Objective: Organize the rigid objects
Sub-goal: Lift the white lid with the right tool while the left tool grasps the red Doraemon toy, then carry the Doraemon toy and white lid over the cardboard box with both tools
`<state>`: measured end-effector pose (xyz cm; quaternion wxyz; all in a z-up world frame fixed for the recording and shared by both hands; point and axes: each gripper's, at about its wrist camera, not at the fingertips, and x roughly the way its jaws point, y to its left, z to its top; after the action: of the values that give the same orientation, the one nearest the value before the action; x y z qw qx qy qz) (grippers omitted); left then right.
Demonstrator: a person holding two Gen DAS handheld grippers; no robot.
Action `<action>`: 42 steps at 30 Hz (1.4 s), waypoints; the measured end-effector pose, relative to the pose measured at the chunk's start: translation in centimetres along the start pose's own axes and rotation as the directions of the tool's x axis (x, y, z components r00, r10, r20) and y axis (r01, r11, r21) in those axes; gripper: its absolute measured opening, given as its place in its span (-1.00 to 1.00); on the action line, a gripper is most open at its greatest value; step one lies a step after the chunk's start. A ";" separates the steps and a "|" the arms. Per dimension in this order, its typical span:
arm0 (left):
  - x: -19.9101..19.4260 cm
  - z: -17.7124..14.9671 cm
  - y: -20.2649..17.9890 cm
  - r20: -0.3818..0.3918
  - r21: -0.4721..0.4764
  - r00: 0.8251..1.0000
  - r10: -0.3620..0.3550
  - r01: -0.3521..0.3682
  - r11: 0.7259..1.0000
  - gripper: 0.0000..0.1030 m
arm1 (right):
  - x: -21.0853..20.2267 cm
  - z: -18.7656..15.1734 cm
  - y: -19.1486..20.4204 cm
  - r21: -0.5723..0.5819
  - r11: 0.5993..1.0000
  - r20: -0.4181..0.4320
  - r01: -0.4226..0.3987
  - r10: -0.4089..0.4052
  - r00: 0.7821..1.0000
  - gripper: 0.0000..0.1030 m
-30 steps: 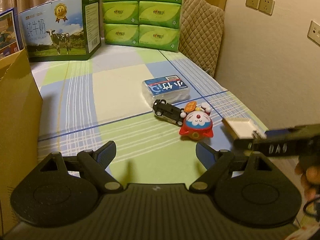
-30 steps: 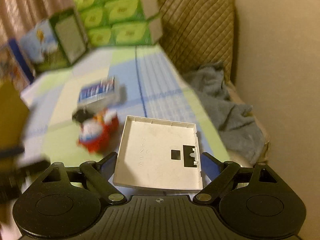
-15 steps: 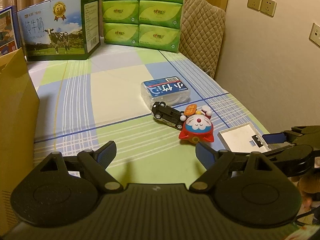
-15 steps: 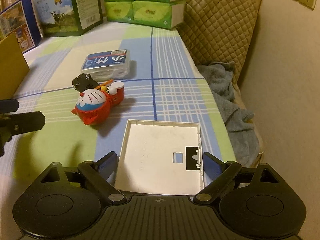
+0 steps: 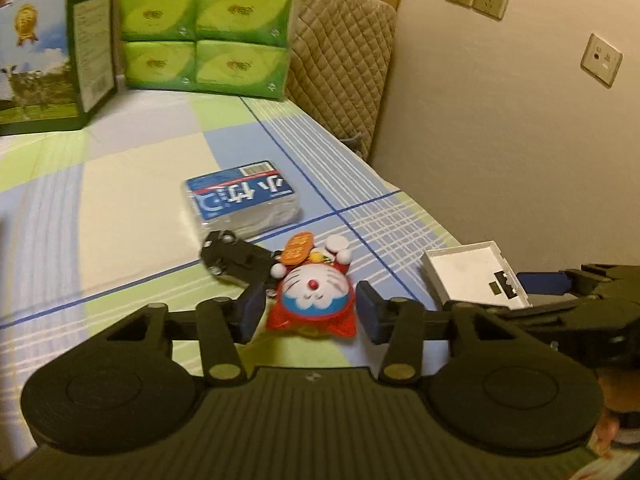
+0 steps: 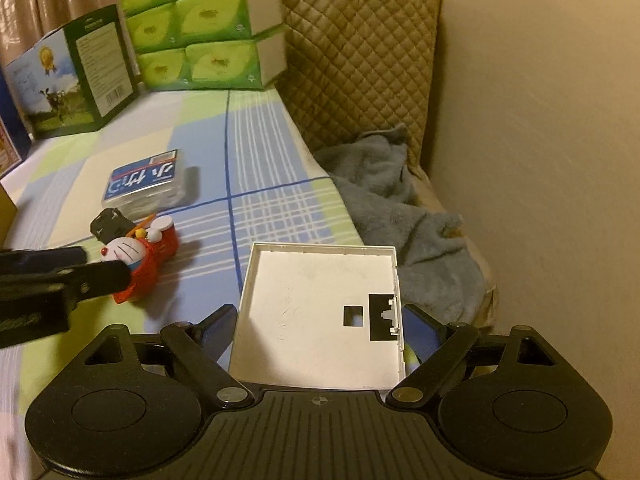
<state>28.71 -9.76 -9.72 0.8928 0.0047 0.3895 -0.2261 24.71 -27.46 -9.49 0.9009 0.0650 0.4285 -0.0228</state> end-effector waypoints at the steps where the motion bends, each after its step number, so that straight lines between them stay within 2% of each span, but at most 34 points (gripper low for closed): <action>1: 0.3 0.0 -0.1 -0.007 0.006 1.000 -0.003 0.003 1.000 -0.21 | 0.0 0.0 0.0 0.000 1.000 -0.004 -0.003 0.003 1.000 0.64; 6: -0.5 -0.6 -0.4 -0.031 0.040 0.999 0.018 -0.016 0.999 -0.22 | 0.2 0.0 0.3 -0.011 1.000 -0.002 -0.014 0.014 1.000 0.64; 11: -4.8 -4.3 0.0 -0.067 0.024 0.993 0.099 -0.098 0.995 -0.22 | 0.0 0.0 1.2 -0.043 0.998 0.010 -0.056 0.057 0.998 0.64; 14: -7.7 -6.8 0.2 -0.074 0.003 0.990 0.121 -0.121 0.993 -0.21 | -0.2 -0.1 1.9 -0.061 0.994 0.015 -0.092 0.093 0.996 0.64; 18: -9.3 -8.0 0.7 -0.089 -0.013 0.988 0.125 -0.127 0.992 -0.20 | -0.3 -0.3 3.3 -0.095 0.988 0.008 -0.122 0.124 0.992 0.64; 28: -7.6 -7.3 1.8 -0.128 -0.015 0.982 0.141 -0.144 0.989 -0.19 | 0.0 -0.7 4.6 -0.129 0.981 -0.009 -0.144 0.145 0.989 0.64; 34: -6.7 -7.1 1.7 -0.152 0.020 0.977 0.147 -0.146 0.989 -0.22 | 0.1 -0.6 4.8 -0.137 0.978 -0.013 -0.157 0.156 0.988 0.64; 42: -7.8 -7.7 1.5 -0.141 0.015 0.978 0.156 -0.156 0.988 -0.23 | -0.2 -0.7 5.0 -0.134 0.977 0.000 -0.168 0.169 0.986 0.64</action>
<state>19.37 -3.85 -9.90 0.8778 0.0533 0.4500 -0.1553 24.56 -22.40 -9.29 0.9044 0.0405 0.4167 0.0821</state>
